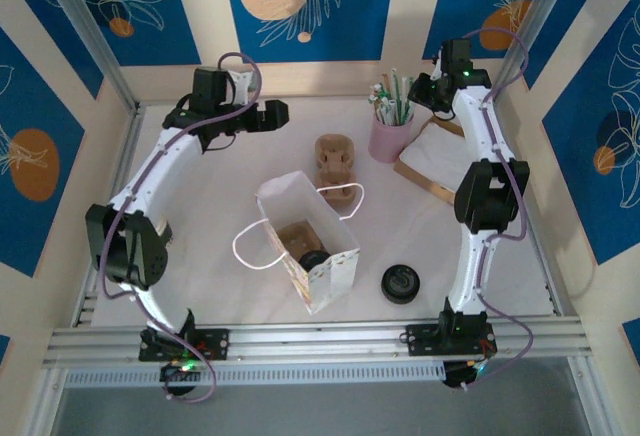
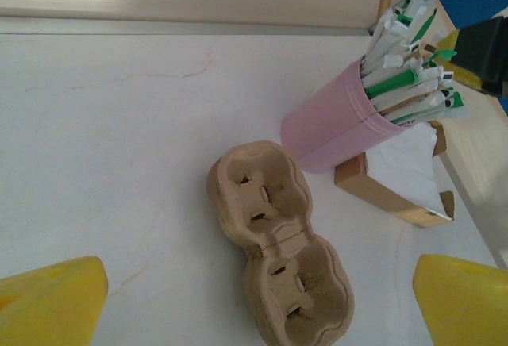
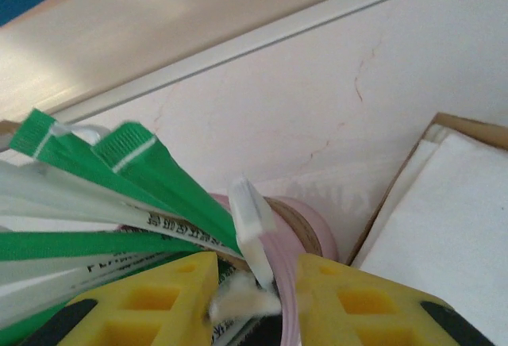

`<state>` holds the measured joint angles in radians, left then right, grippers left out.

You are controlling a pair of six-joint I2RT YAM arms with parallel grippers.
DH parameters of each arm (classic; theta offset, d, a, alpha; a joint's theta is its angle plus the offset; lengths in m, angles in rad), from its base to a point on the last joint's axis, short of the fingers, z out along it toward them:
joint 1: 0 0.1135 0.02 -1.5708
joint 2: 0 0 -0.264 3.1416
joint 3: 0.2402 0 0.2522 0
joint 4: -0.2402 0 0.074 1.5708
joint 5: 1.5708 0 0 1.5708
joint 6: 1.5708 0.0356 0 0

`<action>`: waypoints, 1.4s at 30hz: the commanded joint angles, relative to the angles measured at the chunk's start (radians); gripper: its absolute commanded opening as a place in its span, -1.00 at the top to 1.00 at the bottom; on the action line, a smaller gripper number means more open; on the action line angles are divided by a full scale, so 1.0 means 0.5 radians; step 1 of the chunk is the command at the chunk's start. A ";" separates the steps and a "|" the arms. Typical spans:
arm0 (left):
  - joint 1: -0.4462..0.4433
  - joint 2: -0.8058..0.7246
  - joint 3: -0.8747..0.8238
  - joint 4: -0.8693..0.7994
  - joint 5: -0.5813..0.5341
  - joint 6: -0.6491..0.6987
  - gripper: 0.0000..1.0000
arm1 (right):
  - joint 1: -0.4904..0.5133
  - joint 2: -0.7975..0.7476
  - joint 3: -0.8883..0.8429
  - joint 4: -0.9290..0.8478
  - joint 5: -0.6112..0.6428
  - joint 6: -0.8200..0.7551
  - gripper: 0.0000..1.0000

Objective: Pack the takeout coffee

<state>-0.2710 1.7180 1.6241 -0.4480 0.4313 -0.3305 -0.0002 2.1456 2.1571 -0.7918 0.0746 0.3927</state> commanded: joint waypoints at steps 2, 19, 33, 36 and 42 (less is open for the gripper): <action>-0.019 0.039 -0.010 0.034 0.076 0.051 -0.97 | 0.009 0.073 0.107 0.013 -0.022 -0.058 0.47; -0.029 -0.050 -0.048 0.024 0.070 0.044 -0.97 | 0.198 -0.123 0.070 -0.050 0.457 -0.253 0.90; -0.029 -0.420 -0.267 0.127 -0.021 -0.021 -0.98 | 0.352 -0.786 -0.249 0.068 0.622 -0.266 0.90; -0.032 -0.560 -0.345 0.172 -0.037 -0.048 -0.98 | 0.405 -0.979 -0.318 0.045 0.619 -0.252 0.90; -0.043 -0.875 -0.503 0.209 -0.028 -0.095 -0.99 | 0.606 -1.407 -0.438 -0.009 0.569 -0.207 0.90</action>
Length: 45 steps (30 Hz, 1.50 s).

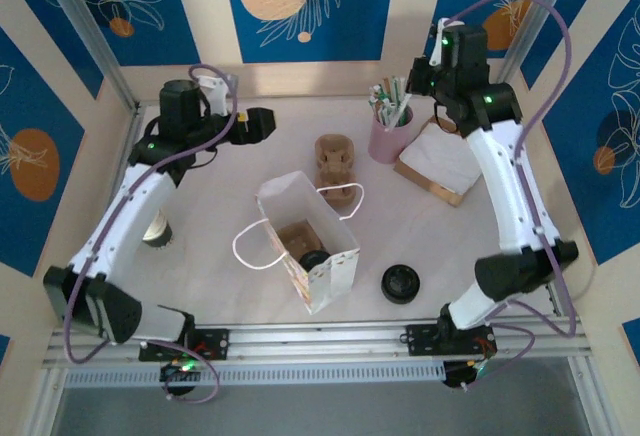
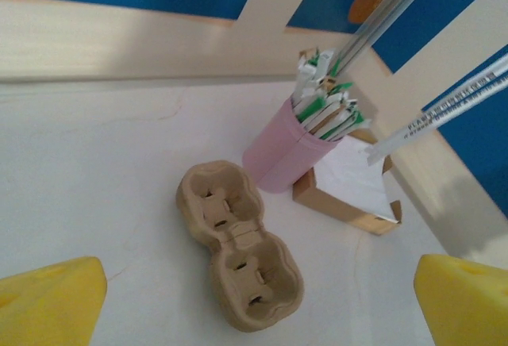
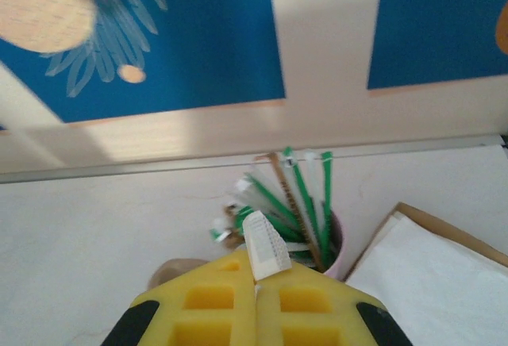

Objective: Pack the takeout coffee

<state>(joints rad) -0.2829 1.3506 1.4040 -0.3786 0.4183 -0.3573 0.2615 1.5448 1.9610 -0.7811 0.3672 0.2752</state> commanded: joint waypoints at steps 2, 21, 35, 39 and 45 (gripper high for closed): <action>-0.020 -0.238 -0.111 0.048 -0.017 -0.052 -1.00 | 0.170 -0.334 -0.084 -0.035 -0.013 0.047 0.90; -0.020 -0.754 -0.363 -0.296 -0.156 -0.055 -1.00 | 0.932 -0.729 -0.173 -0.060 -0.452 0.040 0.90; -0.021 -0.768 -0.380 -0.296 -0.162 -0.045 -1.00 | 1.190 -0.475 -0.081 -0.266 -0.323 -0.087 0.90; -0.021 -0.753 -0.389 -0.283 -0.156 -0.046 -1.00 | 1.193 -0.369 -0.068 -0.382 -0.385 -0.079 0.90; -0.020 -0.734 -0.401 -0.237 -0.102 -0.056 -1.00 | 1.193 -0.262 -0.093 -0.369 -0.477 -0.055 0.90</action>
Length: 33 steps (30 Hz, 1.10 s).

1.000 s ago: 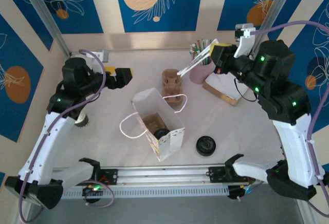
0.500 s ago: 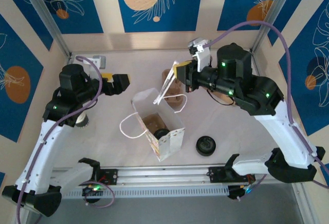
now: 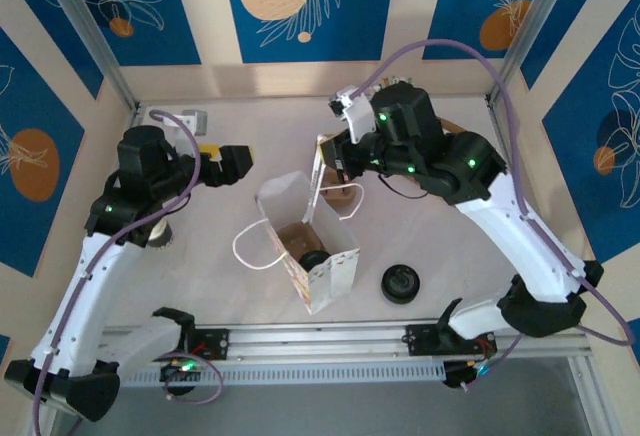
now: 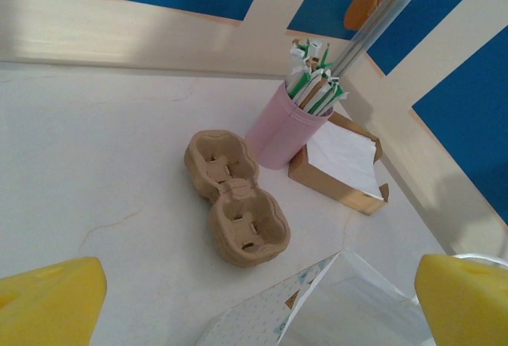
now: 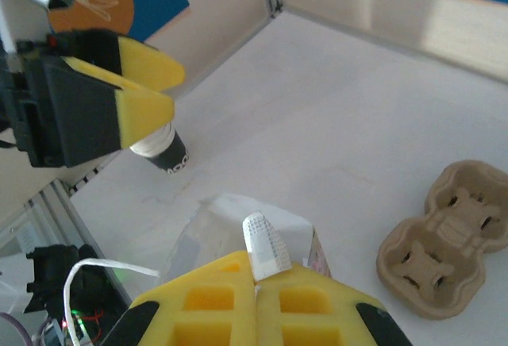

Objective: Pack the takeout coffee

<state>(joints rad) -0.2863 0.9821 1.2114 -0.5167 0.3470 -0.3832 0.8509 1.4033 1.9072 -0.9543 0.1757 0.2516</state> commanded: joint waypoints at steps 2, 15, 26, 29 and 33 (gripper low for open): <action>-0.014 0.018 -0.020 0.094 0.189 0.014 -0.96 | 0.012 0.048 0.005 -0.009 -0.121 -0.014 0.90; -0.013 0.162 -0.304 1.434 1.565 -0.530 -0.22 | -0.292 0.148 0.097 -0.001 -0.873 -0.081 0.91; -0.048 0.397 -0.336 2.118 1.815 -1.021 -0.02 | -0.450 0.209 0.080 0.097 -1.302 -0.092 0.91; -0.106 0.432 -0.287 1.979 1.834 -0.918 0.04 | -0.456 0.248 0.102 0.092 -1.313 -0.100 0.91; -0.179 0.455 -0.222 1.715 1.837 -0.708 0.22 | -0.456 0.295 0.140 0.080 -1.339 -0.110 0.91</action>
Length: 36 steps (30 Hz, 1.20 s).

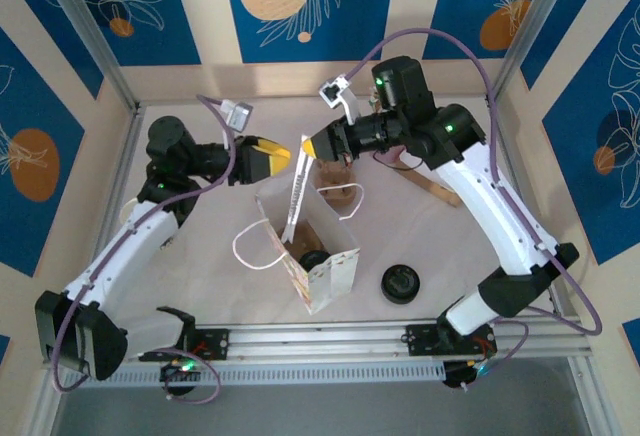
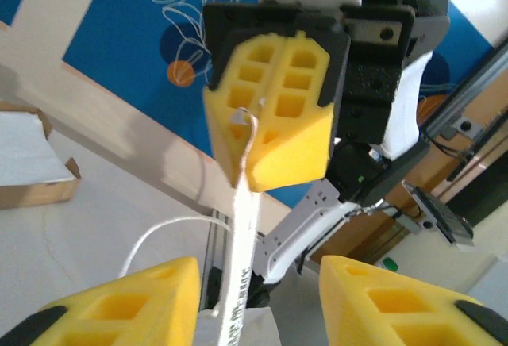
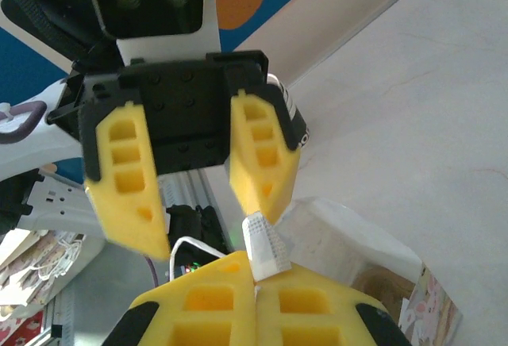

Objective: Pack the takeout coffee

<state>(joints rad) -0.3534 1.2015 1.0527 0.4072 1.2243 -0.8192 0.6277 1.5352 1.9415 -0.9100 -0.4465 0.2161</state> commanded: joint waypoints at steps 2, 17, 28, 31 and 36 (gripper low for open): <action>-0.073 0.028 0.118 -0.205 0.085 0.218 0.29 | -0.011 0.048 0.078 -0.009 -0.099 -0.043 0.92; -0.064 0.017 0.266 -0.980 -0.080 0.818 0.16 | -0.016 0.065 0.067 -0.045 -0.143 -0.082 0.93; -0.011 0.025 0.352 -1.181 -0.229 0.988 -0.12 | -0.016 0.040 0.029 -0.055 -0.159 -0.090 0.93; -0.014 0.035 0.314 -0.993 -0.163 0.842 0.15 | -0.014 0.038 0.014 -0.043 -0.165 -0.087 0.93; -0.056 0.066 0.280 -0.799 -0.084 0.694 0.43 | -0.016 0.044 -0.007 -0.016 -0.179 -0.079 0.93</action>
<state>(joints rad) -0.3717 1.2255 1.1919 -0.0643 1.1400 -0.4389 0.6186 1.5692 1.9446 -0.9207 -0.5022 0.1864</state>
